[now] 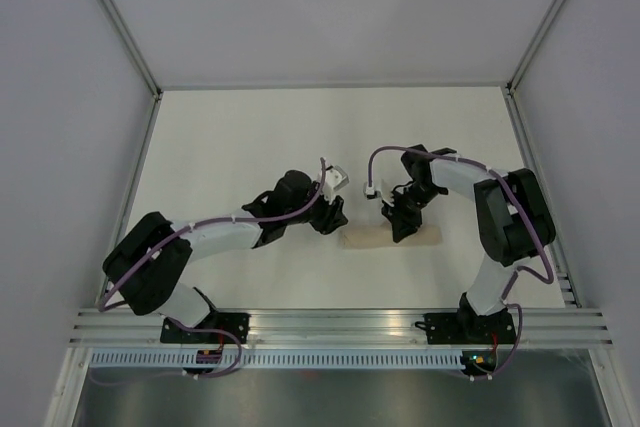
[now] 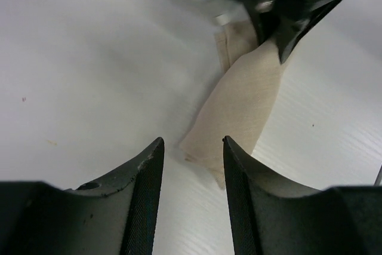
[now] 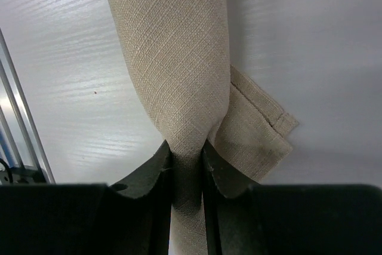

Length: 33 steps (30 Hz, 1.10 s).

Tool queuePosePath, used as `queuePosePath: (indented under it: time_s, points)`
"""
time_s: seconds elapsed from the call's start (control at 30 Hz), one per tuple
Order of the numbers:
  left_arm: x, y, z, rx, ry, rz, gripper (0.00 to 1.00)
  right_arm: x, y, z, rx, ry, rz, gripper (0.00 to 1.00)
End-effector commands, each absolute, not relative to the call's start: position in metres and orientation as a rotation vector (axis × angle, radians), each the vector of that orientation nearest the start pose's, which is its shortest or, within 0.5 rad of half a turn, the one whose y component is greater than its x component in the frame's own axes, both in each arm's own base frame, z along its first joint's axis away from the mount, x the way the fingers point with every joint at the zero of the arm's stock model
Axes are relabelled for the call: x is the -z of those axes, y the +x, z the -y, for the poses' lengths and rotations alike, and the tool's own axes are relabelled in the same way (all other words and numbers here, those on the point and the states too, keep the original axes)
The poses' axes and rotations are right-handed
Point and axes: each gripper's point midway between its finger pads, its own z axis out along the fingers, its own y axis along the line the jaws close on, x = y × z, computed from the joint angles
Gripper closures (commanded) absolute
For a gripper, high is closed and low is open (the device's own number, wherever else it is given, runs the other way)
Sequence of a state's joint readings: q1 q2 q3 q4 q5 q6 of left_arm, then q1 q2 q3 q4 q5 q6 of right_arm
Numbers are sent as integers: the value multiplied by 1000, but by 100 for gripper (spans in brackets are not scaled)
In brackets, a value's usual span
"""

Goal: Fold the napkin, place the utensils inside, and roll it up
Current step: Roll the napkin with the utensil

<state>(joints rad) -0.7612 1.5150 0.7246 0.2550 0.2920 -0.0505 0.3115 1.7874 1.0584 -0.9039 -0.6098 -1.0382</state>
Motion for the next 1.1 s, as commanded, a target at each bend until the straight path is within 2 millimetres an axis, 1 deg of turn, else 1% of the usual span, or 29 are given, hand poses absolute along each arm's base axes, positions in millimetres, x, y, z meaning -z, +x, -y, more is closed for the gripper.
queuePosePath:
  time_s: [0.0, 0.03, 0.07, 0.1, 0.13, 0.17, 0.2, 0.23, 0.27, 0.3, 0.33, 0.37, 0.4, 0.43, 0.53, 0.6, 0.63, 0.67, 0.73, 0.9, 1.07]
  points:
    - [-129, 271, 338, 629, 933, -1749, 50, 10, 227, -137, -892, -1851, -2288, 88]
    - [-128, 261, 347, 597, 999, -1718, 50, 7, 231, -139, -898, -1849, -2289, 88]
    - [-127, 261, 348, 542, 1004, -1714, 50, 11, 230, -138, -920, -1846, -2309, 88]
    - [-123, 260, 351, 497, 1041, -1700, 50, 8, 234, -141, -934, -1841, -2309, 88]
    - [-124, 253, 362, 490, 1079, -1679, 50, 9, 235, -142, -940, -1841, -2312, 88]
    - [-121, 252, 363, 459, 1093, -1679, 49, 11, 235, -141, -956, -1836, -2326, 88]
    - [-113, 250, 366, 439, 1127, -1683, 48, 10, 239, -143, -957, -1834, -2321, 88]
    - [-114, 244, 375, 422, 1172, -1651, 48, 10, 238, -143, -968, -1833, -2330, 88]
    - [-112, 244, 377, 385, 1189, -1645, 48, 12, 238, -143, -977, -1832, -2340, 88]
    - [-109, 241, 382, 372, 1217, -1631, 47, 12, 239, -143, -982, -1829, -2348, 88]
    - [-106, 236, 392, 354, 1272, -1598, 46, 12, 241, -144, -982, -1829, -2348, 88]
    - [-102, 236, 396, 328, 1296, -1589, 46, 14, 241, -143, -987, -1828, -2358, 88]
    - [-98, 230, 400, 303, 1351, -1566, 46, 14, 243, -143, -987, -1830, -2360, 88]
    - [-90, 231, 406, 268, 1377, -1562, 45, 16, 242, -143, -1000, -1827, -2371, 88]
    - [-83, 228, 420, 209, 1454, -1502, 45, 17, 244, -143, -1010, -1824, -2380, 88]
    - [-71, 228, 426, 168, 1500, -1480, 44, 19, 245, -143, -1022, -1818, -2393, 88]
    - [-73, 228, 428, 164, 1505, -1465, 44, 20, 245, -143, -1022, -1817, -2397, 88]
    - [-68, 228, 429, 155, 1521, -1462, 43, 21, 246, -143, -1023, -1814, -2401, 88]
    - [-67, 228, 432, 134, 1539, -1438, 41, 22, 247, -142, -1030, -1812, -2409, 88]
    - [-50, 230, 432, 82, 1606, -1420, 40, 23, 249, -142, -1045, -1804, -2423, 88]
    - [-33, 232, 428, 42, 1642, -1428, 40, 25, 249, -141, -1081, -1798, -2437, 88]
